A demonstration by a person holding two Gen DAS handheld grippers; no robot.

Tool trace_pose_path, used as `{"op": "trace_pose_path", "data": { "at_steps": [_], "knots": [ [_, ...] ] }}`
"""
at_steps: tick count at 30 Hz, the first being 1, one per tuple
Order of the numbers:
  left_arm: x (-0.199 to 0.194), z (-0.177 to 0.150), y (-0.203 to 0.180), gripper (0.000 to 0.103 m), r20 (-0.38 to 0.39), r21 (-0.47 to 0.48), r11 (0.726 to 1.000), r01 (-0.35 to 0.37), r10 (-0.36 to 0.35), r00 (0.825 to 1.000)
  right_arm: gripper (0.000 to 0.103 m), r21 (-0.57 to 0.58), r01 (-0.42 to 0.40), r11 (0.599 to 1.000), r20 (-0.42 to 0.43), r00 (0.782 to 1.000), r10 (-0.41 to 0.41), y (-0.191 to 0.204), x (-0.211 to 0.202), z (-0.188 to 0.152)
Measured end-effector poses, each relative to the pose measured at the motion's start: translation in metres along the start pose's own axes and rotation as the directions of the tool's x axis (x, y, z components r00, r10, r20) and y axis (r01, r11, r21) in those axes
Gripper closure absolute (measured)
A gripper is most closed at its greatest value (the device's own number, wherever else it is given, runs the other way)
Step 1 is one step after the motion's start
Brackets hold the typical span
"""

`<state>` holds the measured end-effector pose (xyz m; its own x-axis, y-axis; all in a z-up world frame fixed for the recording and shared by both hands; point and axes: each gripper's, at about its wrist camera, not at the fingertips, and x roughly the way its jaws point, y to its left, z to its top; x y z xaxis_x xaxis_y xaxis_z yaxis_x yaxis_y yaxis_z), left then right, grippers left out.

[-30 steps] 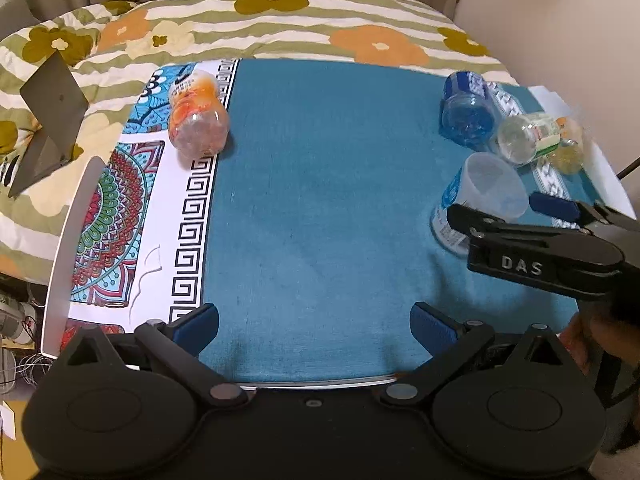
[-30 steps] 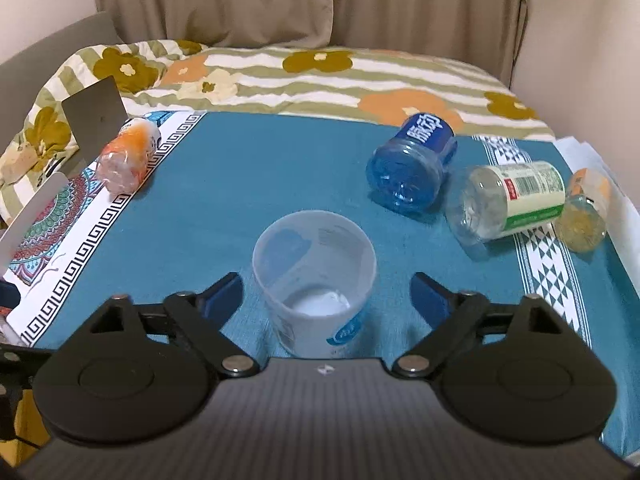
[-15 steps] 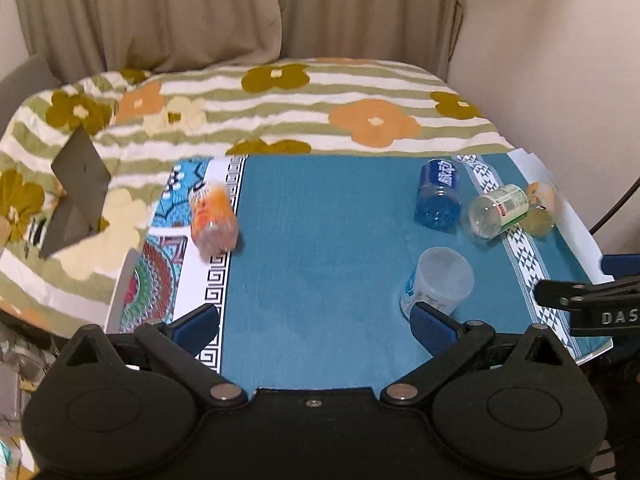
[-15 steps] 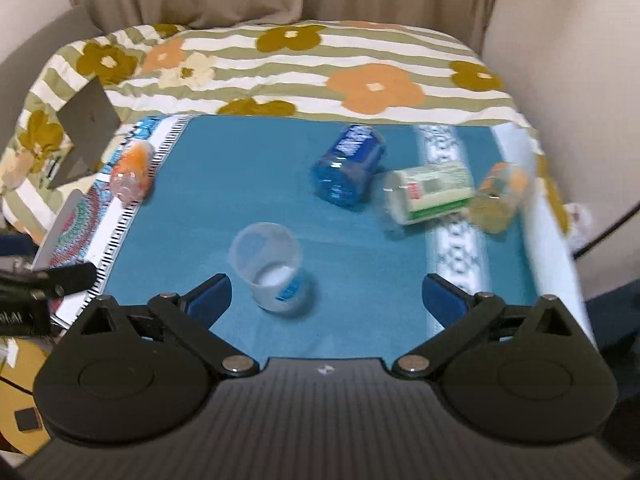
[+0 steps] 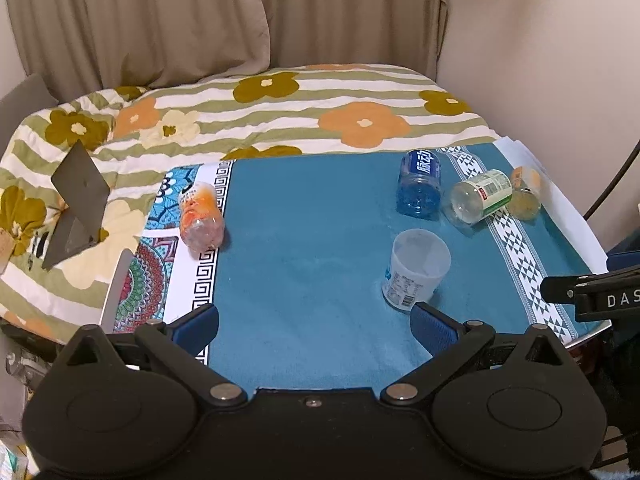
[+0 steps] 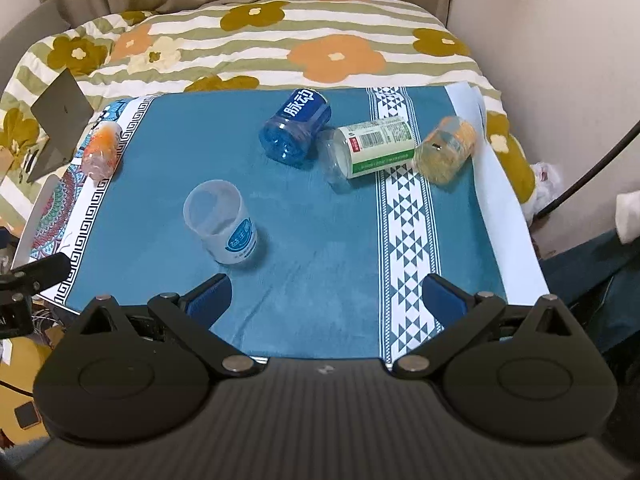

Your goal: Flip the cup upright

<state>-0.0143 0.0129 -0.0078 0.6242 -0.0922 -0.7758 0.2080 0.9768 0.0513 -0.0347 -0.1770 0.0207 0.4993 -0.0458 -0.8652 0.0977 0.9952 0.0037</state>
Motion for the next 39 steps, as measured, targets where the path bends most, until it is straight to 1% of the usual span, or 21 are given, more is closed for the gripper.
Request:
{"op": "trace_pose_path", "data": {
  "at_steps": [12,39],
  "knots": [
    [-0.001,0.005,-0.001,0.0,0.013,-0.003,1.0,-0.019,0.019,1.0,0.0,0.004,-0.005,1.0,-0.003,1.0,0.005,-0.002,0.001,0.001],
    [-0.001,0.01,-0.003,0.0,0.021,0.01,1.0,-0.029,0.028,0.999,0.0,0.013,-0.008,1.0,0.003,1.0,0.008,-0.005,0.003,0.005]
  ]
}}
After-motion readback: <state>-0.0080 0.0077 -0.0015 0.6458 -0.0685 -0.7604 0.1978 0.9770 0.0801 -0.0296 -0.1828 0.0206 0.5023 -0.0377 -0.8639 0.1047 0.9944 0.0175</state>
